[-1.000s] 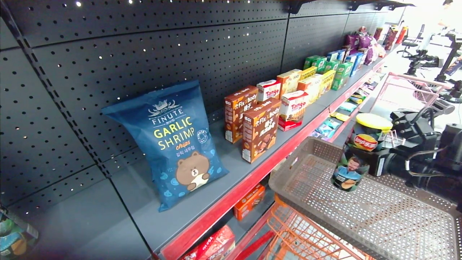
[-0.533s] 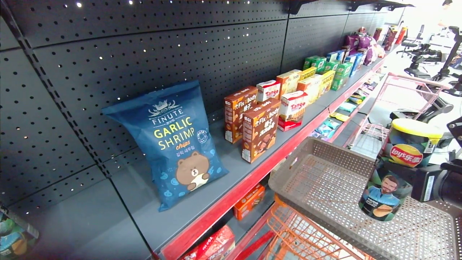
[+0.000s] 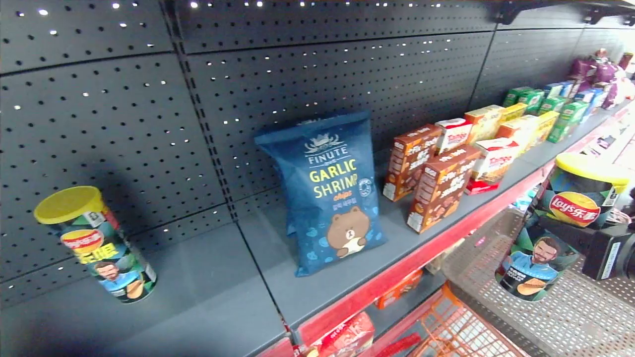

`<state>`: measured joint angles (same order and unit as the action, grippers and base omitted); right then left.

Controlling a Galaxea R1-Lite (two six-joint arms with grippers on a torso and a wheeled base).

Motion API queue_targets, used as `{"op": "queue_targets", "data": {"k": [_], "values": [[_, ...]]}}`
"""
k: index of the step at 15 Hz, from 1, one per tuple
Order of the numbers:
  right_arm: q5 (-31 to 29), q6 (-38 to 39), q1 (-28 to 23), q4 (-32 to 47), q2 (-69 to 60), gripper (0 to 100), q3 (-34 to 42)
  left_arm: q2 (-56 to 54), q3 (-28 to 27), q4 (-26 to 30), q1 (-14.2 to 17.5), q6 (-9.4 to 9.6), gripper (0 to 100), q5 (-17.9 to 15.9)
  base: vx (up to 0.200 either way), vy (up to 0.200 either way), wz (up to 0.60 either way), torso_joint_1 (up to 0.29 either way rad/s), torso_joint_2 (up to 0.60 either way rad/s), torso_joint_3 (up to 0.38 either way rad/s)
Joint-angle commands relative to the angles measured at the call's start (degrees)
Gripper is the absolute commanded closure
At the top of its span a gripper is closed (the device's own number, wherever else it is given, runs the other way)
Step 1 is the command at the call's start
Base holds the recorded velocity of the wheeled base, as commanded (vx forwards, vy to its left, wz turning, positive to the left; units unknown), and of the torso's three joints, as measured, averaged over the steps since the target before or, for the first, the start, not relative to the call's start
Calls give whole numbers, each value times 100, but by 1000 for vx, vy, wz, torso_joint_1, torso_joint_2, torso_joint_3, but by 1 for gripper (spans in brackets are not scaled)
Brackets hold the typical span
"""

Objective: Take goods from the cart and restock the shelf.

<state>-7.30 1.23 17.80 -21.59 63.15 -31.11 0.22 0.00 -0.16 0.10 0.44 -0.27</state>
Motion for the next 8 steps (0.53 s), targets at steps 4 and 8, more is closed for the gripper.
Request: {"op": "queue_targets", "data": {"k": [4, 8], "values": [[1, -9, 4, -3, 13, 100, -44, 4, 0, -2, -1, 0, 0, 0, 0, 0, 600, 2, 4, 1], [-26, -18, -13, 14, -4, 100, 8, 4, 0, -2, -1, 0, 0, 0, 0, 0, 600, 2, 4, 1]]}}
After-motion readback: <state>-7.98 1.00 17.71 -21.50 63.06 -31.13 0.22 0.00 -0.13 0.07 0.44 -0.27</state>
